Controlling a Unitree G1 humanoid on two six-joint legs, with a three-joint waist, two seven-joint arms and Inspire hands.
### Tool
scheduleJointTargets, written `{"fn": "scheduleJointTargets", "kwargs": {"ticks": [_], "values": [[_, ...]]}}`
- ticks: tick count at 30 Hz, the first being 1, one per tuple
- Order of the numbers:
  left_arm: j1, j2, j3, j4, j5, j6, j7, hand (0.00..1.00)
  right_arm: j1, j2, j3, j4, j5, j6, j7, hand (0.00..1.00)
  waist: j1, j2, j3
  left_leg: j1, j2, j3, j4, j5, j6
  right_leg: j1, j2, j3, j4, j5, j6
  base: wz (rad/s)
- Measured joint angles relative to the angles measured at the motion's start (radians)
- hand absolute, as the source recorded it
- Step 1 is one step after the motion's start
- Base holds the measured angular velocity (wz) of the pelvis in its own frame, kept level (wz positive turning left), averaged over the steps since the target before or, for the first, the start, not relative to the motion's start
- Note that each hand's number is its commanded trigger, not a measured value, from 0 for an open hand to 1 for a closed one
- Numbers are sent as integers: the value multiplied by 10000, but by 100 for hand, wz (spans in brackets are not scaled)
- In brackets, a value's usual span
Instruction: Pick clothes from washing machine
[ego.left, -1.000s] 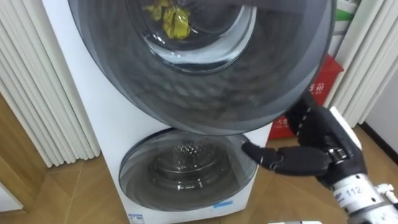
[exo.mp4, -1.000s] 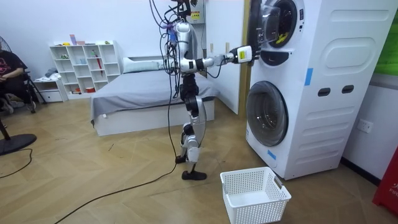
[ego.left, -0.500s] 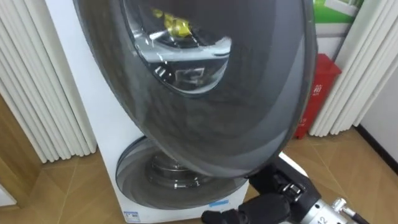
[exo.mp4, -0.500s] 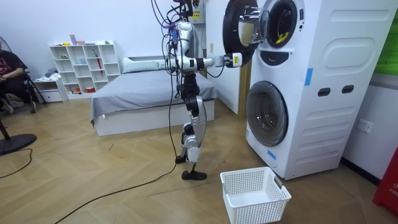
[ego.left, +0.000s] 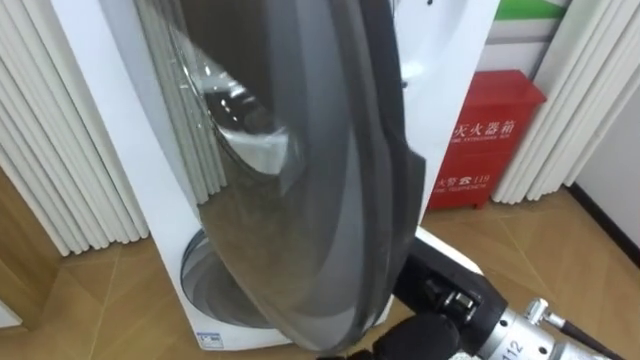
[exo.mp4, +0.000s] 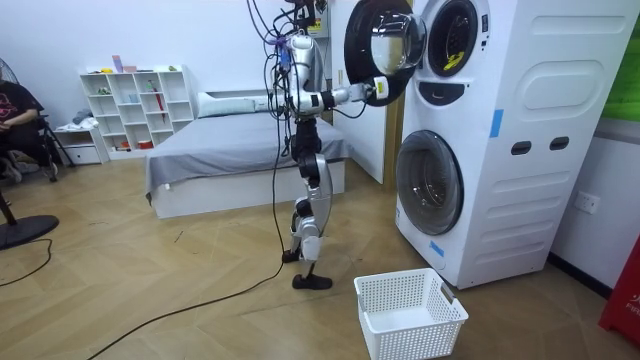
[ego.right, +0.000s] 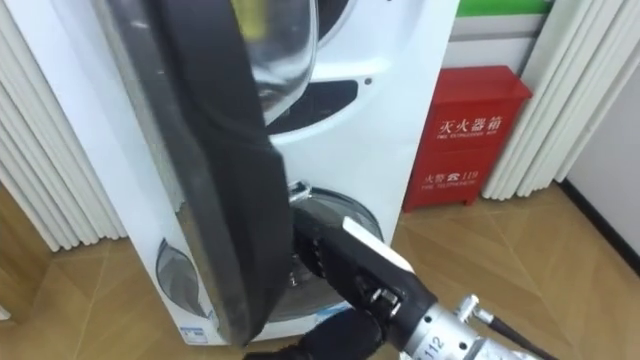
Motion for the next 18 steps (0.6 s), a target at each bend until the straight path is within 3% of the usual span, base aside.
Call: {"fn": "scheduleJointTargets", "kwargs": {"ticks": [3, 7, 11, 15, 18], "values": [[-104, -31, 8, 25, 5, 1, 49, 0, -112, 45, 399, -290, -95, 11, 74, 0, 227, 13, 9, 89, 19, -28, -23, 0, 0, 105, -3, -103, 25, 0, -1, 9], [-83, -67, 120, -14, 43, -28, 56, 0, -224, 110, 265, -282, -302, 116, 88, 0, 436, 29, 16, 157, 12, -296, -95, 0, 0, 279, -31, -431, -16, 0, 0, 18], [-65, -85, 217, -139, 43, -94, 107, 0, -360, 155, 575, -282, -447, 239, 93, 0, 880, 0, 11, 125, -8, -335, -57, 24, -18, 298, -74, -618, -55, -32, -33, 7], [-44, 15, 492, -152, 59, -107, 107, 0, -392, 389, 773, -282, -630, 255, 71, 0, 1019, -257, -19, -87, -108, -758, -22, 156, -17, 296, -185, -960, -43, -114, -12, 33], [146, 13, 822, -225, 57, -106, 98, 0, -407, 454, 1054, -282, -606, 324, 18, 0, 1400, -341, -74, -191, -133, -1007, 37, 156, -17, 332, -209, -1147, -62, -118, -15, 21]]}}
